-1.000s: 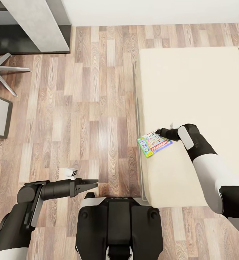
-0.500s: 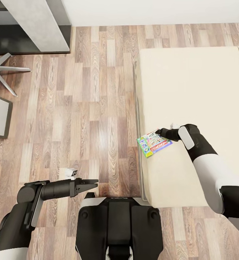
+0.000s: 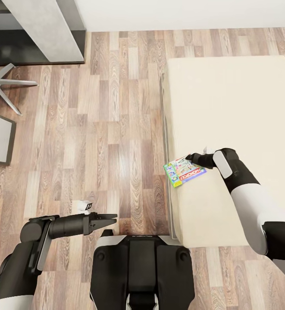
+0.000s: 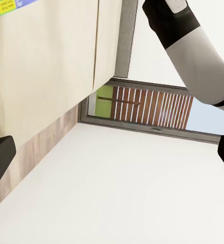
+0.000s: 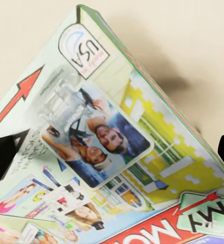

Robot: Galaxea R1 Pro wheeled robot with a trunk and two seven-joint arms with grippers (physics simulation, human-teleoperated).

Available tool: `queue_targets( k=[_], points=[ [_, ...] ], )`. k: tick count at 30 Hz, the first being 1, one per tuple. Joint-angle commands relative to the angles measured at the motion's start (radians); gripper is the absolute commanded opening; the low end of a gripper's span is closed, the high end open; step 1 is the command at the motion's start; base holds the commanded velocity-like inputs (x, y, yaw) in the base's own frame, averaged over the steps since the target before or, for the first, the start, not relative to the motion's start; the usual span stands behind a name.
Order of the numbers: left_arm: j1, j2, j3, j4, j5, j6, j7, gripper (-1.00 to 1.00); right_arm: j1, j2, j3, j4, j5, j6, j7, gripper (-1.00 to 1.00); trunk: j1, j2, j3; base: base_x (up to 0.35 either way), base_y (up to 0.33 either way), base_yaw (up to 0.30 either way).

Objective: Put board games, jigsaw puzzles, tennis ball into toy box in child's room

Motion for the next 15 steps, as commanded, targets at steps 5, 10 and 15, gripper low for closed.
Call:
queue_targets(
  k=[5, 10, 15],
  points=[
    [0.0, 0.0, 0.0, 0.0, -0.001, 0.01, -0.004, 1.0, 0.001, -0.001, 0.002, 0.036, 0.0, 0.003, -0.007, 1.0, 0.001, -0.001, -0.001, 0.0, 0.003, 0.0],
    [0.0, 0.0, 0.0, 0.0, -0.001, 0.01, -0.004, 1.0, 0.001, -0.002, 0.002, 0.036, 0.001, 0.003, -0.007, 1.0, 0.001, -0.001, -0.001, 0.0, 0.0, 0.0],
    [0.0, 0.0, 0.0, 0.0, -0.001, 0.01, -0.004, 1.0, 0.0, -0.003, 0.002, 0.034, 0.001, 0.003, -0.006, 1.0, 0.001, -0.001, -0.001, 0.0, 0.0, 0.0]
  ],
)
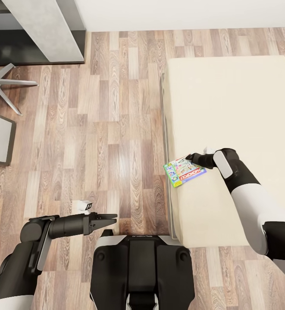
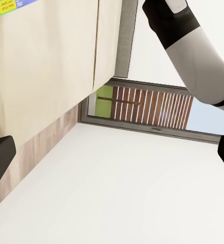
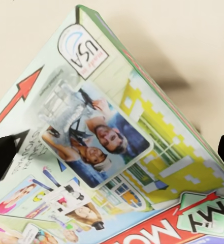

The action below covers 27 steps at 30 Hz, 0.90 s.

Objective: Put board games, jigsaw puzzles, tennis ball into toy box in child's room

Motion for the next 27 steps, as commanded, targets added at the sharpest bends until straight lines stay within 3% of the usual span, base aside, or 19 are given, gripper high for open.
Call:
queue_targets(
  k=[1, 21, 27],
  points=[
    [0.0, 0.0, 0.0, 0.0, -0.001, 0.01, -0.004, 1.0, 0.0, -0.001, 0.002, 0.032, 0.007, 0.003, -0.008, 1.0, 0.001, -0.001, -0.001, 0.0, 0.0, 0.0],
    [0.0, 0.0, 0.0, 0.0, -0.001, 0.01, -0.004, 1.0, 0.006, -0.004, 0.0, 0.019, 0.006, 0.004, -0.004, 1.0, 0.001, -0.001, 0.013, 0.0, 0.0, 0.0],
    [0.0, 0.0, 0.0, 0.0, -0.001, 0.01, -0.004, 1.0, 0.025, -0.004, -0.002, -0.103, 0.004, 0.046, -0.004, 1.0, 0.001, -0.001, 0.023, 0.0, 0.0, 0.0]
  ],
)
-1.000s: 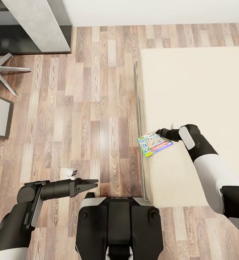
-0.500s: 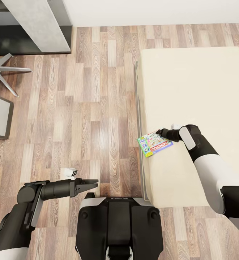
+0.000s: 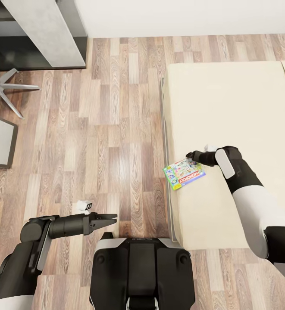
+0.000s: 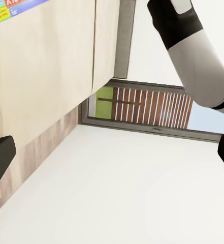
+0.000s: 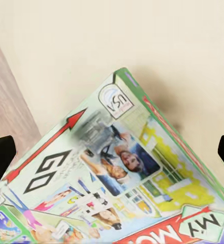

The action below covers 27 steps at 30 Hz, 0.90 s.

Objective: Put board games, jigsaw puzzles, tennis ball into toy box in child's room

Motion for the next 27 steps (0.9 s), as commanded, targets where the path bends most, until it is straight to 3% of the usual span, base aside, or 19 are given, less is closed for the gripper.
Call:
queue_targets(
  k=[1, 7, 18, 21, 23, 25, 27],
  points=[
    [0.0, 0.0, 0.0, 0.0, -0.001, 0.011, -0.004, 1.0, 0.005, -0.001, 0.002, -0.035, -0.01, 0.027, -0.01, 1.0, 0.001, -0.001, 0.001, 0.0, 0.0, 0.0],
    [0.0, 0.0, 0.0, 0.0, -0.001, 0.011, -0.004, 1.0, 0.041, -0.001, -0.002, -0.19, -0.012, 0.098, -0.011, 1.0, 0.001, -0.001, 0.01, 0.0, 0.0, 0.0],
    [0.0, 0.0, 0.0, 0.0, -0.001, 0.011, -0.004, 1.0, 0.102, -0.002, -0.007, -0.337, -0.024, 0.161, -0.01, 1.0, 0.001, -0.001, 0.028, 0.0, 0.0, 0.0],
    [0.0, 0.0, 0.0, 0.0, -0.001, 0.011, -0.005, 1.0, 0.145, -0.001, -0.013, -0.42, -0.032, 0.203, -0.007, 1.0, 0.001, -0.001, 0.033, 0.0, 0.0, 0.0],
    [0.0, 0.001, 0.001, 0.0, -0.001, 0.011, -0.005, 1.0, 0.202, -0.001, -0.043, -0.501, -0.054, 0.221, -0.002, 1.0, 0.001, -0.001, 0.036, 0.0, 0.0, 0.0],
    [0.0, 0.001, 0.002, 0.0, -0.001, 0.011, -0.005, 1.0, 0.259, -0.001, -0.073, -0.576, -0.085, 0.221, 0.008, 1.0, 0.001, -0.001, 0.039, 0.0, 0.0, 0.0],
    [0.0, 0.002, 0.003, 0.0, -0.001, 0.011, -0.005, 1.0, 0.356, -0.002, -0.112, -0.686, -0.152, 0.221, 0.032, 1.0, 0.001, -0.001, 0.042, 0.0, 0.0, 0.0]
  ],
)
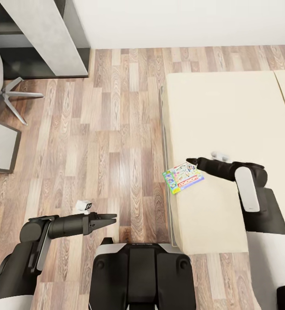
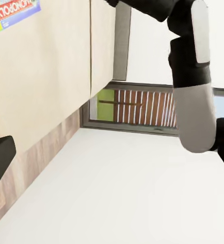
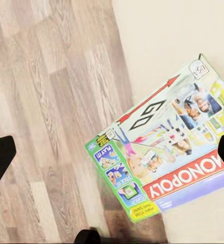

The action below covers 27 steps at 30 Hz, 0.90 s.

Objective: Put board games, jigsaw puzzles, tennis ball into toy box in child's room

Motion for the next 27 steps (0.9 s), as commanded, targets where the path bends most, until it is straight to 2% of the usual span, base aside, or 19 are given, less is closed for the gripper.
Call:
queue_targets(
  k=[1, 2, 4, 5, 6, 8, 11, 13, 17, 22, 24, 27],
  points=[
    [0.0, 0.0, 0.0, 0.0, -0.001, 0.01, -0.004, 1.0, 0.059, -0.002, -0.022, -0.045, -0.055, 0.004, 0.012, 1.0, 0.001, -0.001, 0.001, 0.0, 0.0, 0.0],
    [0.0, 0.001, 0.0, 0.0, -0.001, 0.01, -0.004, 1.0, 0.089, -0.004, -0.034, -0.061, -0.077, 0.004, 0.024, 1.0, 0.001, -0.001, 0.002, 0.0, 0.0, 0.0],
    [0.0, 0.001, 0.004, 0.0, -0.001, 0.01, -0.003, 1.0, 0.209, -0.014, -0.087, -0.099, -0.156, 0.004, 0.093, 1.0, 0.001, -0.001, 0.006, 0.0, 0.0, 0.0],
    [0.0, 0.002, 0.011, 0.0, -0.001, 0.01, -0.003, 1.0, 0.267, -0.017, -0.117, -0.109, -0.179, 0.004, 0.142, 1.0, 0.001, -0.001, 0.007, 0.0, 0.0, 0.0],
    [0.0, 0.003, 0.015, 0.0, -0.002, 0.01, -0.003, 1.0, 0.296, -0.018, -0.132, -0.112, -0.187, 0.004, 0.17, 1.0, 0.001, -0.001, 0.009, 0.0, 0.0, 0.0],
    [0.0, 0.009, 0.034, 0.0, -0.002, 0.01, -0.002, 1.0, 0.414, -0.021, -0.187, -0.12, -0.206, -0.039, 0.298, 1.0, 0.001, -0.001, 0.012, 0.0, 0.0, 0.0],
    [0.0, 0.024, 0.048, 0.002, -0.002, 0.001, -0.002, 1.0, 0.589, -0.023, -0.223, -0.123, -0.21, -0.199, 0.49, 1.0, 0.001, -0.001, 0.017, 0.0, 0.0, 0.0],
    [0.0, 0.044, 0.061, 0.007, -0.002, -0.015, -0.003, 1.0, 0.676, -0.026, -0.231, -0.123, -0.199, -0.287, 0.588, 1.0, 0.001, -0.001, 0.02, 0.0, 0.0, 0.0],
    [0.002, 0.078, 0.105, 0.022, -0.001, -0.026, -0.004, 1.0, 0.731, -0.028, -0.235, -0.121, -0.164, -0.346, 0.682, 1.0, 0.001, -0.001, 0.027, 0.0, 0.0, 0.0],
    [0.009, 0.155, 0.195, 0.102, 0.003, -0.084, -0.015, 1.0, 0.749, -0.027, -0.235, -0.086, -0.111, -0.391, 0.768, 1.0, 0.001, -0.001, 0.035, 0.0, 0.0, 0.0],
    [0.011, 0.166, 0.208, 0.113, 0.005, -0.093, -0.015, 1.0, 0.749, -0.028, -0.235, -0.078, -0.096, -0.404, 0.779, 1.0, 0.001, -0.001, 0.038, 0.0, 0.0, 0.0],
    [0.012, 0.168, 0.213, 0.12, 0.003, -0.102, -0.015, 1.0, 0.748, -0.03, -0.24, -0.074, -0.083, -0.413, 0.799, 1.0, 0.001, -0.001, 0.043, 0.0, 0.0, 0.0]
  ],
)
